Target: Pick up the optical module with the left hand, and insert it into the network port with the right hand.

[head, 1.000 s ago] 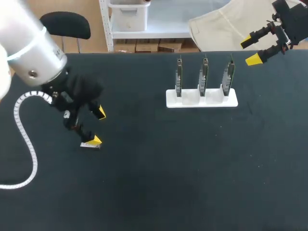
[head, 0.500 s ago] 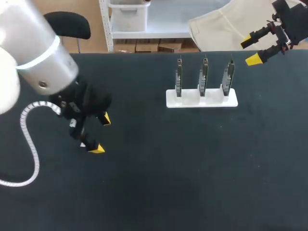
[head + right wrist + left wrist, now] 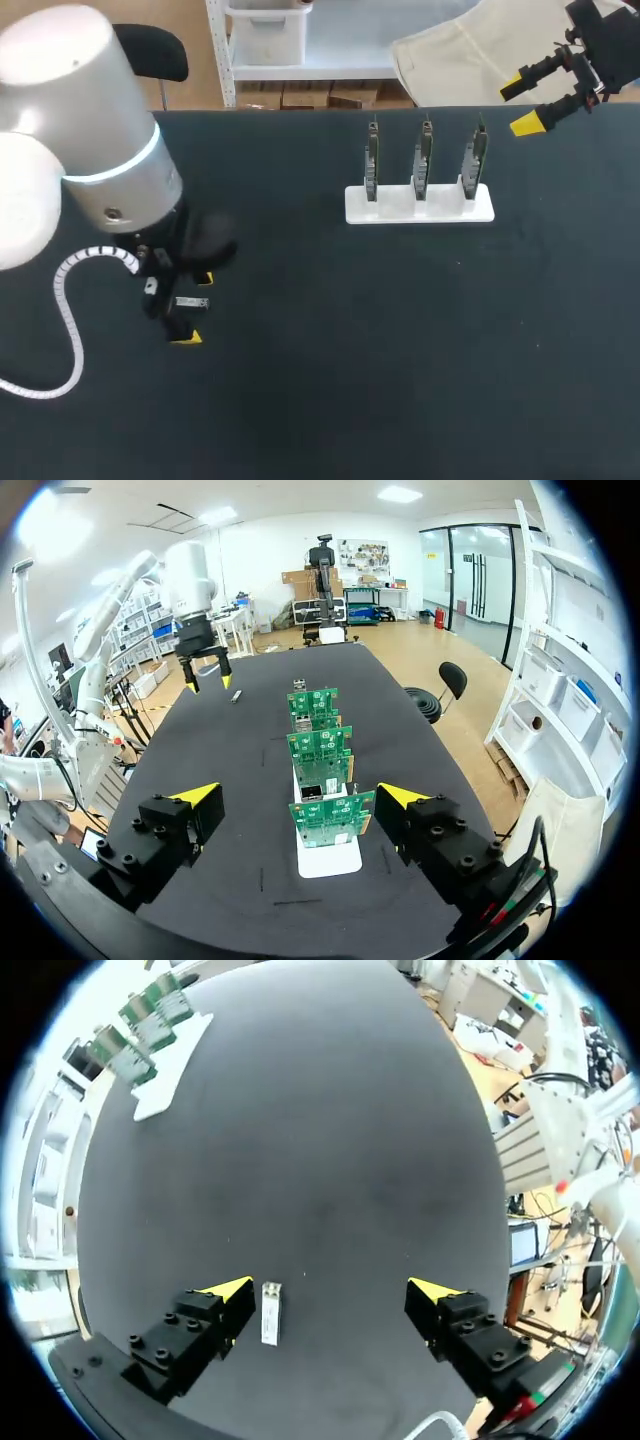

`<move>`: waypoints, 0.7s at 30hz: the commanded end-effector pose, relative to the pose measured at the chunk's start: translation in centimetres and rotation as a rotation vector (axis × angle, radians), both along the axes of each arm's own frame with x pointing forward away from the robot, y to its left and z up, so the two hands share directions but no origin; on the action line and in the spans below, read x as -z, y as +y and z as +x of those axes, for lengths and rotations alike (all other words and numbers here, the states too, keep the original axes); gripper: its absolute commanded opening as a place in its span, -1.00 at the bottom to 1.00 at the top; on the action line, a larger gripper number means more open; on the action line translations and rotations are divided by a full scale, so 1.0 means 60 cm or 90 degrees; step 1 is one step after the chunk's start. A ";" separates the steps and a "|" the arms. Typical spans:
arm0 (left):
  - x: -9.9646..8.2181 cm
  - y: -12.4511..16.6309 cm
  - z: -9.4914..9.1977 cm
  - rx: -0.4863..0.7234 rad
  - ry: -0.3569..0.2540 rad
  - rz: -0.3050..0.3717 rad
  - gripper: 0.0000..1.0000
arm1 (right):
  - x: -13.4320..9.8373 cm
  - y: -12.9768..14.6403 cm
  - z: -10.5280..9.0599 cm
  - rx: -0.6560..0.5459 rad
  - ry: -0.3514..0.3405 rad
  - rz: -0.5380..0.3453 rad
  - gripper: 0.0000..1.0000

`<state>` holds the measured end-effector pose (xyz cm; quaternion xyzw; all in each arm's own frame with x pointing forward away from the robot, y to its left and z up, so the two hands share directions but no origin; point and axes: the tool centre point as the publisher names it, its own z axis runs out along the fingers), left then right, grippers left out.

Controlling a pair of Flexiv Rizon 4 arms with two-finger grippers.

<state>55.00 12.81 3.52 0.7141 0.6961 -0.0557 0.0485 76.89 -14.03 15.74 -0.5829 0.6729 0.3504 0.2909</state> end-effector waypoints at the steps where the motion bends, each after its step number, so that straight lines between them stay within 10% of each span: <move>1: 0.001 0.032 0.008 -0.011 -0.012 -0.009 1.00 | 0.000 0.000 -0.004 0.002 -0.002 -0.001 1.00; 21: 0.036 0.071 0.039 -0.045 0.015 0.036 1.00 | 0.000 0.000 -0.004 0.002 -0.002 -0.001 1.00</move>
